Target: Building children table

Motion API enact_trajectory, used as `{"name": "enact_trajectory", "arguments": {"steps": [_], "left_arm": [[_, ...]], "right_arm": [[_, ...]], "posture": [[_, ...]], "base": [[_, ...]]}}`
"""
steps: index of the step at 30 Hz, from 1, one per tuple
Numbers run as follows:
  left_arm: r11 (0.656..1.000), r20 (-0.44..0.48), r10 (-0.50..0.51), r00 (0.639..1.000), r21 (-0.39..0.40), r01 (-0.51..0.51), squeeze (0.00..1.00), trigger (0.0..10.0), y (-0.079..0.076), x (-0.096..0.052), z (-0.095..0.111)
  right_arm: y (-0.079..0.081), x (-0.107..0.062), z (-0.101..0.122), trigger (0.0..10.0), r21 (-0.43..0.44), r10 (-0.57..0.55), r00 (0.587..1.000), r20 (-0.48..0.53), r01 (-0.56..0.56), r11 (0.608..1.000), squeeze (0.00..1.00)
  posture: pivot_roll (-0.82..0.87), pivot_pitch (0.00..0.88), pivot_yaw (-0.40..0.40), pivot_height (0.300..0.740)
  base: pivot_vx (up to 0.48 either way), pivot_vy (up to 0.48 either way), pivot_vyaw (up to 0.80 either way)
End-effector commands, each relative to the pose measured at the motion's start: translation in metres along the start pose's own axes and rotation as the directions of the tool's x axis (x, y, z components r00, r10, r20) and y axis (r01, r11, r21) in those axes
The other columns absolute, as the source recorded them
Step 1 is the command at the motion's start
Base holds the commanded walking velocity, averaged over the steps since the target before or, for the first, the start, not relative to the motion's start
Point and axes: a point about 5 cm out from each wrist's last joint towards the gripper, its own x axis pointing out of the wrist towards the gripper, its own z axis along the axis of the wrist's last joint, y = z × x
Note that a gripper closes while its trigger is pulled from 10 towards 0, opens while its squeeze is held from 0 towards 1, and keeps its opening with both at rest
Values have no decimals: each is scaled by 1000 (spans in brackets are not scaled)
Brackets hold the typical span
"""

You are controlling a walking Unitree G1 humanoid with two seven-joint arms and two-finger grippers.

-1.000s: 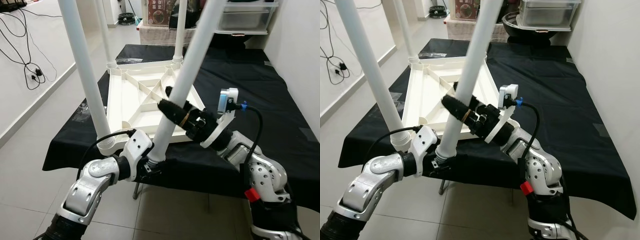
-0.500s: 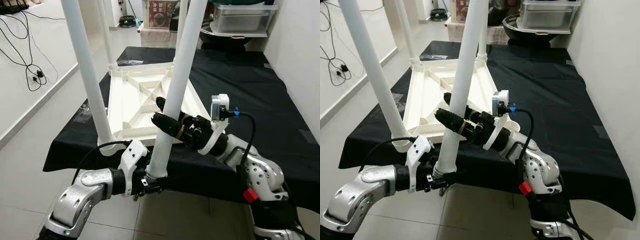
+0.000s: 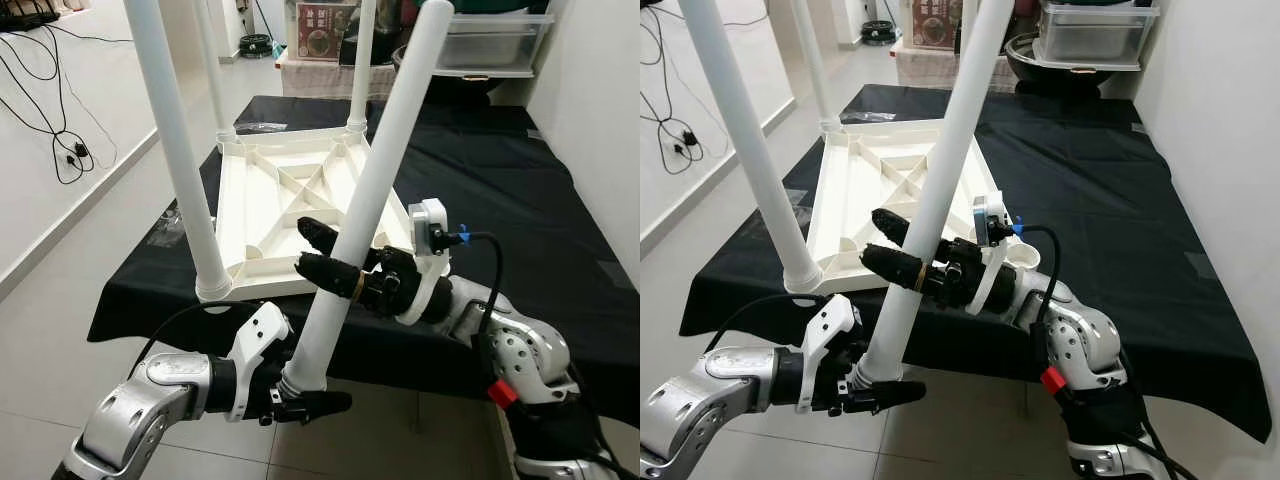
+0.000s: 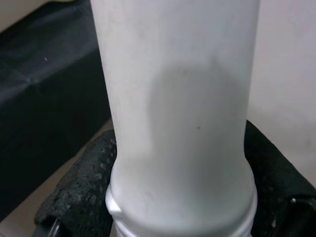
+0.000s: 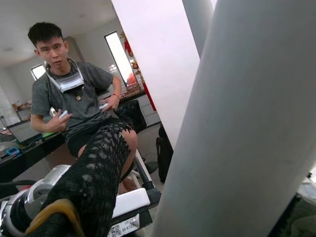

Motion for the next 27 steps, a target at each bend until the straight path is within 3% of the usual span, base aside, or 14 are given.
{"name": "enact_trajectory", "arguments": {"steps": [1,11,27], "left_arm": [[1000,-15,-27,1000,-4,27,0,10000,-3,-1,-1],[997,-51,-42,998,60,45,0,10000,-3,-2,-1],[996,-57,-57,997,67,61,0,10000,-4,1,-1]], "right_arm": [[3,1,-6,10000,22,24,999,-21,-24,999,0],[3,6,-12,10000,71,34,999,-39,-31,997,0],[5,10,-14,10000,86,38,999,-38,-35,996,0]], "posture": [[58,81,20,740],[59,87,19,740],[55,91,21,740]], "base": [[0,0,0],[0,0,0],[0,0,0]]}}
